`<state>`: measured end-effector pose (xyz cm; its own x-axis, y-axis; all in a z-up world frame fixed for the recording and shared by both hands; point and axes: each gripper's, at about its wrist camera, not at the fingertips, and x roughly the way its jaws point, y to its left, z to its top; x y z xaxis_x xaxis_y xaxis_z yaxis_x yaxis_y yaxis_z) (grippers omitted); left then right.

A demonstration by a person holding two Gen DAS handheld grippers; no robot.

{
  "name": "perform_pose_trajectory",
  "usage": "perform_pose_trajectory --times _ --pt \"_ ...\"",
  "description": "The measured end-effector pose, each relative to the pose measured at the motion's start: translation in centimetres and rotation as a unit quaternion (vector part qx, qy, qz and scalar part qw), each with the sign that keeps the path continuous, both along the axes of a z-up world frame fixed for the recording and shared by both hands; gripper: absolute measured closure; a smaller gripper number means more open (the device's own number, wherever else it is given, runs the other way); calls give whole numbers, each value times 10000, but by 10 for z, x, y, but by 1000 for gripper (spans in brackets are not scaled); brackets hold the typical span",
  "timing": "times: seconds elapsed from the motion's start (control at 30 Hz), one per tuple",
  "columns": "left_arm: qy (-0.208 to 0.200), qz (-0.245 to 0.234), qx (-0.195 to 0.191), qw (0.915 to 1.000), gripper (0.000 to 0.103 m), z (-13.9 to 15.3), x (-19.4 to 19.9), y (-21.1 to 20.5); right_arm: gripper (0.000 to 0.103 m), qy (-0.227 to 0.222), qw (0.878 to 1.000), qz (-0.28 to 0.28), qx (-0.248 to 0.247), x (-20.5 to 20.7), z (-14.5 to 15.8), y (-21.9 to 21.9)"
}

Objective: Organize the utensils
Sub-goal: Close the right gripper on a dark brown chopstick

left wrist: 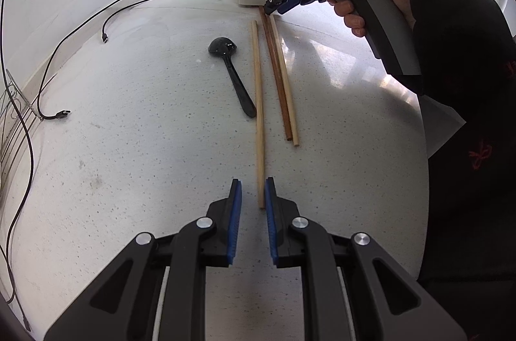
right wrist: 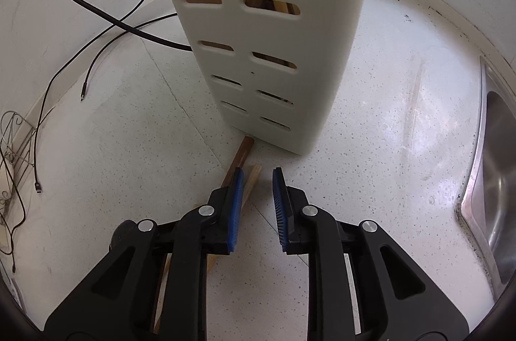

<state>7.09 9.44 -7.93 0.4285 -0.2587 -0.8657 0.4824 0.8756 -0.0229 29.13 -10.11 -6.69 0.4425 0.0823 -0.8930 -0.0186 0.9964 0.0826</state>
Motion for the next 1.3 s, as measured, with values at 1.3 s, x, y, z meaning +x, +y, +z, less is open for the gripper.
perform_pose_trajectory --times 1.3 --pt "-728 88 -39 9973 99 47 0 -4 97 -699 9945 -429 655 -35 9 -36"
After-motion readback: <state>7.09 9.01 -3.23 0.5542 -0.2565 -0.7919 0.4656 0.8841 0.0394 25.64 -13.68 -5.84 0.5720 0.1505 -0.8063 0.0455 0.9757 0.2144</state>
